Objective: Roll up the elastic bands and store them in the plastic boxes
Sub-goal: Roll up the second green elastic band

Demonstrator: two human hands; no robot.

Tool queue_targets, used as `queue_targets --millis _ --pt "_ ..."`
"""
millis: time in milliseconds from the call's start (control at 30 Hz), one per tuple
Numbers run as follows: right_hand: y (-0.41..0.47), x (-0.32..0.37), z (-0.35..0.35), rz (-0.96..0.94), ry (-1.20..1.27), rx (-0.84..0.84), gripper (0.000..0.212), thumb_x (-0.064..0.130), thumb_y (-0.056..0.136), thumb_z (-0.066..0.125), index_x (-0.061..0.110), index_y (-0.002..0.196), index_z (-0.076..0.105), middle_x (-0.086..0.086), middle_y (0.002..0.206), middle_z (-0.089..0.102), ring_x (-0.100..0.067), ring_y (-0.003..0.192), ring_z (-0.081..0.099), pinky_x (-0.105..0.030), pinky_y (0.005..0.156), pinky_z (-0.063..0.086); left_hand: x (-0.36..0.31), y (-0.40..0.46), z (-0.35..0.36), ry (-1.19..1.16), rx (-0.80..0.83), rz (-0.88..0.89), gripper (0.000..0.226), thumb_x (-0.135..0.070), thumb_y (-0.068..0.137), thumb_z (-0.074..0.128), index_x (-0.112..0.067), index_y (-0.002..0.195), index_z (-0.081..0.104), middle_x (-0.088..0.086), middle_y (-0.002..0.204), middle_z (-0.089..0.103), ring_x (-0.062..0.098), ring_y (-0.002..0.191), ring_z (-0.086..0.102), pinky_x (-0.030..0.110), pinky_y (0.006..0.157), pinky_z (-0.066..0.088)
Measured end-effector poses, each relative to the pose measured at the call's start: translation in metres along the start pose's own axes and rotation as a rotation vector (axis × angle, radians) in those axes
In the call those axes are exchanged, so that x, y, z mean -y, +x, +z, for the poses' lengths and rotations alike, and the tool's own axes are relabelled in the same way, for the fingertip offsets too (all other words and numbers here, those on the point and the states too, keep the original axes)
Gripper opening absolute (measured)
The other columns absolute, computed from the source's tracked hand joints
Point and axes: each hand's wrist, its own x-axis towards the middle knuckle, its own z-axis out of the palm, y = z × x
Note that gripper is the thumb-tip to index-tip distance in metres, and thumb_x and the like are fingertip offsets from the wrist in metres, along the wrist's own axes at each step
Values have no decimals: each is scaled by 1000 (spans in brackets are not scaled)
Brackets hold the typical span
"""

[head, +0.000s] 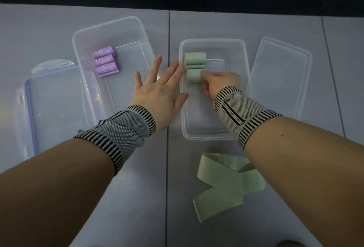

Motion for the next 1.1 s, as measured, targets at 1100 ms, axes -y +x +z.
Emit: queue_targets --millis 1100 --pt "-6 9 6 -183 -351 -35 29 39 89 60 13 88 73 0 74 65 -11 60 55 -21 58 40 -1 -1 -2 -6 21 -3 68 -52 92 21 -27 150 -4 -14 158 -2 20 143 -21 59 112 2"
